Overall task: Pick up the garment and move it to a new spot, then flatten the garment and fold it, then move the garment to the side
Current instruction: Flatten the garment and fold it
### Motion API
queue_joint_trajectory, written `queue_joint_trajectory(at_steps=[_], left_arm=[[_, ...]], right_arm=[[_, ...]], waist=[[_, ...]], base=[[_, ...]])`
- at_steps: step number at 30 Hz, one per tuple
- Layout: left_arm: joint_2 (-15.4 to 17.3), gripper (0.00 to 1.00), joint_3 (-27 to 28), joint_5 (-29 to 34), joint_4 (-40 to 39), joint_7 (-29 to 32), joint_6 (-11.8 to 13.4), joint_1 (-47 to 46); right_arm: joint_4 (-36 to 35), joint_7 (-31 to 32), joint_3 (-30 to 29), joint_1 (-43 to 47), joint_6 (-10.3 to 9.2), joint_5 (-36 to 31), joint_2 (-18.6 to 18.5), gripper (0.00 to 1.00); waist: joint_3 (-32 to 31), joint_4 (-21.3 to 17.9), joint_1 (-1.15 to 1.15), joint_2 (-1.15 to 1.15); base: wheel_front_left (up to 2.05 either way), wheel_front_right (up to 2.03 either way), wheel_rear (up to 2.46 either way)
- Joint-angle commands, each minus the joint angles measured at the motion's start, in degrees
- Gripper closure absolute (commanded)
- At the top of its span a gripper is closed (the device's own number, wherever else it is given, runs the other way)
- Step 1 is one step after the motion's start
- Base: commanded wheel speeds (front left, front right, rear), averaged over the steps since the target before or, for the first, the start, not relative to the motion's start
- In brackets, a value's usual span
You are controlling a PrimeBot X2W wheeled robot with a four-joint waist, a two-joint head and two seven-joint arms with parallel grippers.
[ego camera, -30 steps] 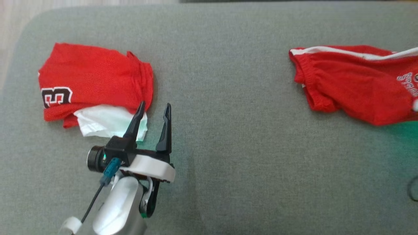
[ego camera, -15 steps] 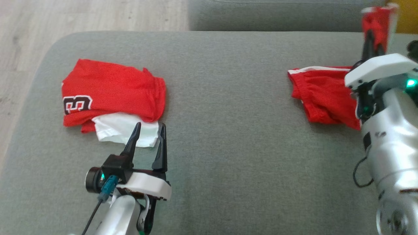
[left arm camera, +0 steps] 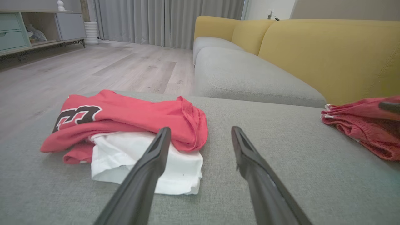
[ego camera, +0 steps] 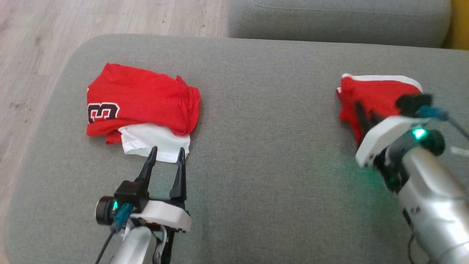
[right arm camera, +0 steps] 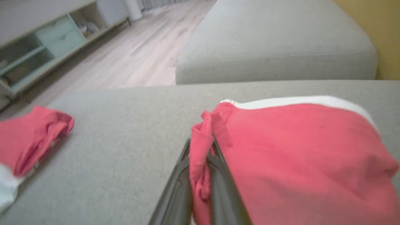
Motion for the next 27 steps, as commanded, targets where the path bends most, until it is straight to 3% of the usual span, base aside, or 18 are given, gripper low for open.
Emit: queue_joint_trajectory(at_steps=[1,5,6,7,11,16,22,27], left_arm=[[0.4,0.0,2.4,-0.2,-1.5,-0.5,0.1,-1.0],[0.4,0.0,2.2,-0.4,-1.3,-0.5,0.0,-1.2],[0.4,0.0,2.2,-0.4,-1.2,-0.5,0.0,-1.2],[0.4,0.0,2.1,-0.4,-1.2,-0.5,0.0,-1.2],[0.5,0.0,2.6,-0.4,-2.3,-0.5,-0.1,-1.3],[0.6,0.0,3.6,-0.1,-4.2,-0.5,-0.2,-0.4],[0.6,0.0,4.8,0.3,-6.2,-0.5,-0.2,1.8],[0.4,0.0,5.6,0.6,-7.2,-0.5,-0.5,3.8]], right_arm=[[-2.5,0.0,3.7,0.3,-0.05,0.6,-1.3,1.0],[-2.9,-0.2,12.6,1.4,-0.05,0.2,-4.5,1.0],[-2.4,-0.7,14.0,1.3,-0.05,-0.2,-4.9,0.16],[-1.8,-1.5,14.9,1.1,-0.05,-0.3,-5.1,0.0],[0.9,-9.0,13.0,-1.1,-0.05,-0.4,-3.9,0.0],[3.4,-13.9,1.7,-2.2,-0.05,-1.5,0.3,0.0],[-12.1,-14.0,-19.3,7.7,-0.05,-15.8,5.7,0.0],[-24.2,-14.0,-26.9,20.2,-0.05,-25.8,11.1,0.0]], waist=[[-0.2,-0.4,0.0,0.0],[-0.5,-1.3,0.0,0.0],[-0.7,-1.7,0.0,0.0],[-0.8,-2.0,0.0,0.0],[-1.6,-3.9,0.0,0.0],[-3.2,-6.6,0.0,0.0],[-4.4,-10.0,0.0,0.0],[-4.8,-11.6,0.0,0.0]], base=[[0.0,0.0,0.0],[0.0,0.0,0.0],[0.0,0.0,0.0],[0.0,0.0,0.0],[0.0,0.0,0.0],[0.0,0.0,0.0],[0.0,0.0,0.0],[0.0,0.0,0.0]])
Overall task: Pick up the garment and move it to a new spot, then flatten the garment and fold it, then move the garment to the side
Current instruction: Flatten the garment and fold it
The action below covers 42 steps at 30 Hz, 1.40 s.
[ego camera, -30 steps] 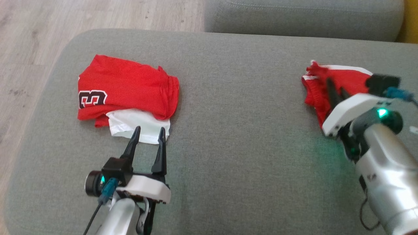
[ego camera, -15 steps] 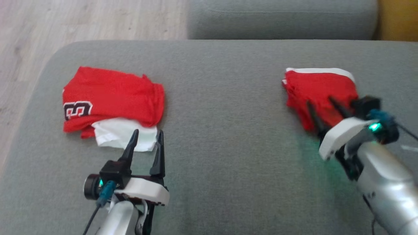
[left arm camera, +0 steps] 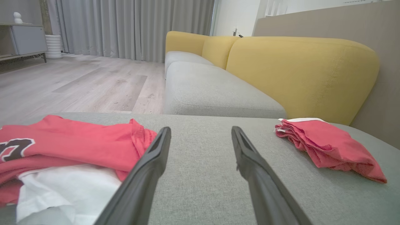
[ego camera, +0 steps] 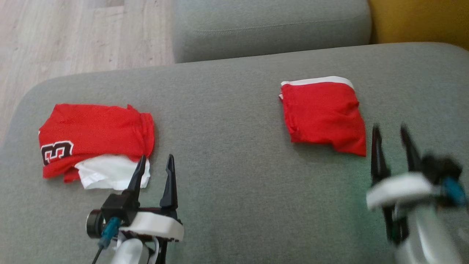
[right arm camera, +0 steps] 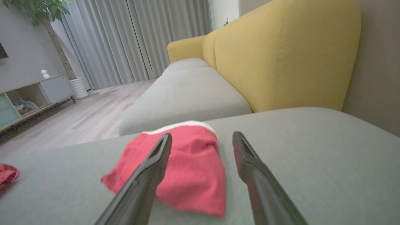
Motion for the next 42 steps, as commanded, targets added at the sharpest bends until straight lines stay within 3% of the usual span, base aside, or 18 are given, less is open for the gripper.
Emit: queue_joint_trajectory(at_steps=[1,6,13,15,21,27,35,42], left_arm=[[0.3,0.0,2.2,0.6,-2.1,-0.5,-0.2,-0.8],[0.2,0.0,2.6,0.6,-2.1,-0.5,-0.5,0.7],[0.1,0.0,2.0,0.8,-2.3,-0.5,-0.9,-0.4],[0.1,0.0,1.5,0.7,-2.5,-0.5,-1.0,-1.3],[0.1,0.0,-0.5,0.2,-3.0,-0.5,-0.8,-5.2],[0.1,0.0,-2.8,-0.8,-3.2,-0.5,-0.4,-8.1],[0.1,0.0,-4.7,-1.9,-2.8,-0.5,0.2,-10.5],[0.1,0.0,-5.2,-2.4,-2.7,-0.5,0.7,-11.2]], right_arm=[[-3.8,-0.6,0.7,-0.4,-0.05,-1.0,0.3,0.0],[-7.3,-0.6,1.4,5.5,-0.05,-0.8,0.8,0.0],[-8.4,-0.6,1.6,4.4,-0.05,-0.1,0.8,0.0],[-7.9,-0.6,1.3,2.6,-0.05,-0.7,0.8,1.0],[-4.2,2.1,-2.2,-7.3,-0.05,-4.1,0.8,1.0],[5.2,4.2,-7.2,-18.4,-0.05,-8.4,0.0,1.0],[19.3,3.0,-20.2,-27.5,-0.05,-19.2,-2.1,1.0],[28.1,2.0,-22.9,-30.9,-0.05,-25.8,-2.4,1.0]], waist=[[-0.1,-0.4,0.0,0.0],[0.1,-0.7,0.0,0.0],[2.4,0.6,0.0,0.0],[3.7,1.4,0.0,0.0],[10.2,5.2,0.0,0.0],[15.3,8.9,0.0,0.0],[18.1,12.3,0.0,0.0],[18.2,12.9,0.0,0.0]], base=[[0.0,0.0,0.0],[0.0,0.0,0.0],[0.0,0.0,0.0],[0.0,0.0,0.0],[0.0,0.0,0.0],[0.0,0.0,0.0],[0.0,0.0,0.0],[0.0,0.0,0.0]])
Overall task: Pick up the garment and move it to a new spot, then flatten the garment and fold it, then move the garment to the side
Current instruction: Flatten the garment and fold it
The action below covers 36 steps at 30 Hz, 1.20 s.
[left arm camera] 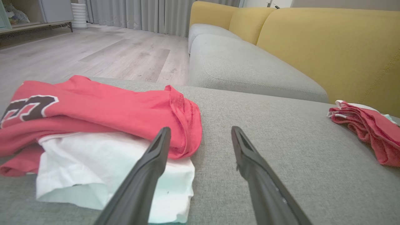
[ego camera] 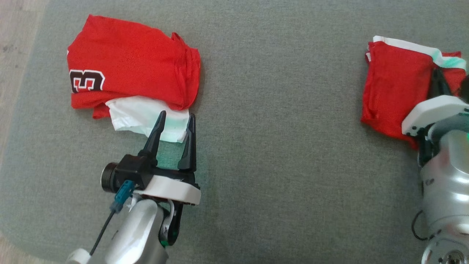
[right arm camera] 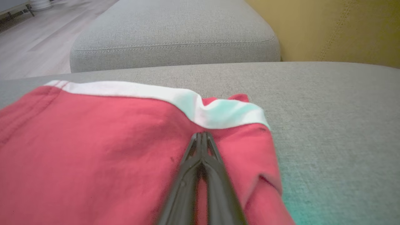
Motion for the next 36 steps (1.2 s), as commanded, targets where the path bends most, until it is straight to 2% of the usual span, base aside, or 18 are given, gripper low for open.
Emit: queue_joint_trajectory(at_steps=[1,6,10,11,16,20,22,26,32,33,34,35,36], left_arm=[[0.3,0.0,1.2,-0.3,-1.3,-0.5,0.5,-1.4],[0.3,0.0,1.2,-0.5,-1.0,-0.5,0.6,-1.2],[0.3,0.0,0.7,-1.0,-1.2,-0.5,0.7,-1.4],[0.3,0.0,0.7,-1.0,-1.2,-0.5,0.7,-1.4],[0.3,0.0,0.0,-1.3,-1.1,-0.5,1.0,-1.6],[0.3,0.0,1.0,-1.0,-0.9,-0.5,1.1,-1.1],[0.3,0.0,1.7,-0.7,-0.7,-0.5,1.0,-0.6],[0.3,0.0,3.4,-0.1,-0.7,-0.5,0.7,0.5],[0.3,0.0,4.9,0.4,-0.7,-0.5,0.1,2.8],[0.3,0.0,5.1,0.4,-0.8,-0.5,0.1,3.1],[0.3,0.0,5.2,0.3,-0.8,-0.5,0.1,3.6],[0.3,0.0,5.2,0.3,-0.8,-0.5,0.1,4.0],[0.3,0.0,5.3,0.3,-0.8,-0.5,0.1,4.4]], right_arm=[[-0.4,-1.5,1.2,-2.4,-0.05,-0.6,0.7,1.0],[-0.3,-3.2,6.4,-5.1,-0.05,0.4,2.9,1.0],[-0.3,-3.3,13.1,-4.8,-0.05,3.1,3.5,1.0],[-0.3,-3.3,13.1,-4.8,-0.05,3.1,3.5,1.0],[9.1,-2.3,19.4,-3.7,-0.05,4.8,3.5,1.0],[9.9,-3.1,21.3,-3.8,-0.05,8.6,3.5,1.0],[7.3,-3.2,21.8,-3.2,-0.05,11.7,3.5,1.0],[-3.8,-3.3,22.9,1.8,-0.05,17.1,3.5,1.0],[-17.9,-3.3,21.5,12.7,-0.05,19.9,3.5,1.0],[-19.7,-3.3,21.2,14.6,-0.05,20.0,3.5,0.75],[-21.3,-3.3,21.1,16.5,-0.05,20.0,3.5,0.05],[-22.8,-3.3,21.0,18.4,-0.05,20.3,3.5,0.0],[-24.3,-3.3,21.2,20.2,-0.05,20.2,3.5,0.0]], waist=[[-0.4,-0.2,-0.01,0.0],[-1.4,-0.8,-0.01,0.0],[-1.4,-0.7,-0.01,0.0],[-1.4,-0.7,-0.01,0.0],[-1.6,-0.5,-0.01,0.0],[-2.7,-1.4,-0.01,0.0],[-3.7,-2.2,-0.01,0.0],[-6.1,-4.4,-0.01,0.0],[-10.2,-7.9,-0.01,0.0],[-10.8,-8.4,-0.01,0.0],[-11.3,-8.9,-0.01,0.0],[-11.8,-9.4,-0.01,0.0],[-12.3,-9.8,-0.01,0.0]], base=[[0.0,0.0,0.0],[0.0,0.0,0.0],[0.0,0.0,0.0],[0.0,0.0,0.0],[0.0,0.0,0.0],[0.0,0.0,0.0],[0.0,0.0,0.0],[0.0,0.0,0.0],[0.0,0.0,0.0],[0.0,0.0,0.0],[0.0,0.0,0.0],[0.0,0.0,0.0],[0.0,0.0,0.0]])
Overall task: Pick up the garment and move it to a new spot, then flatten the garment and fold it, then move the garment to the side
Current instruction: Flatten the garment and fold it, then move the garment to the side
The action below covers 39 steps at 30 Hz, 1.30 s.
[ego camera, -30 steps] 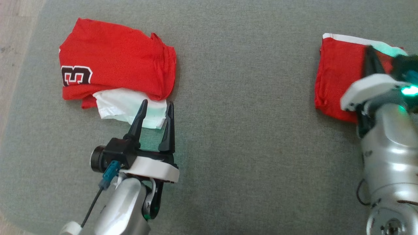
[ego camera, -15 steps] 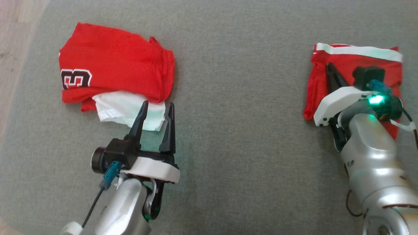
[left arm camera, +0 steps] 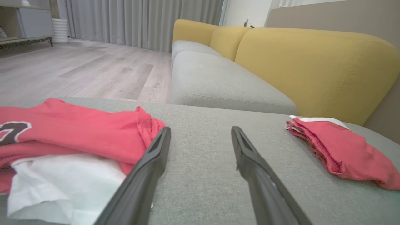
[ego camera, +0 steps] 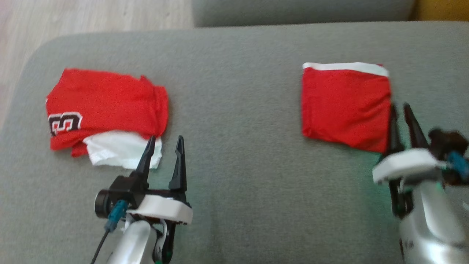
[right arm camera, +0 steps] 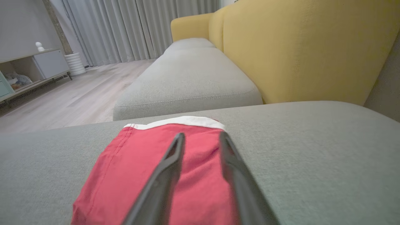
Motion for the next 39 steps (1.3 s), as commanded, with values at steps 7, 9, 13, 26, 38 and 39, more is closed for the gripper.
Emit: queue_joint_trajectory(at_steps=[7,9,13,26,38,39], left_arm=[[0.4,0.0,2.9,0.3,-1.7,-0.5,-0.1,2.0],[0.4,0.0,3.1,0.4,-1.6,-0.5,-0.2,2.2],[0.4,0.0,3.1,0.6,-1.5,-0.5,-0.5,1.9],[0.4,0.0,2.1,1.1,-1.1,-0.5,-0.9,-0.2],[0.4,0.0,0.5,0.7,-0.3,-0.5,-0.9,-2.4],[0.4,0.0,0.4,0.7,-0.3,-0.5,-0.9,-2.4]], right_arm=[[-9.4,-0.5,2.5,9.7,-0.05,2.4,0.6,0.0],[-10.0,-0.5,2.8,10.4,-0.05,2.7,0.6,0.0],[-10.7,-0.5,3.2,10.2,-0.05,2.5,0.6,0.0],[-6.1,2.3,1.3,1.9,-0.05,2.9,0.6,0.0],[11.5,11.7,-10.2,-12.1,-0.05,-2.7,-0.9,0.0],[12.8,11.8,-11.1,-12.6,-0.05,-3.9,-1.1,0.0]], waist=[[-3.6,-4.0,0.01,0.0],[-3.6,-4.3,0.01,0.0],[-3.2,-4.3,0.01,0.0],[1.3,-1.0,0.01,0.0],[5.3,3.1,0.01,0.0],[5.3,3.2,0.01,0.0]], base=[[0.0,0.0,0.0],[0.0,0.0,0.0],[0.0,0.0,0.0],[0.0,0.0,0.0],[0.0,0.0,0.0],[0.0,0.0,0.0]])
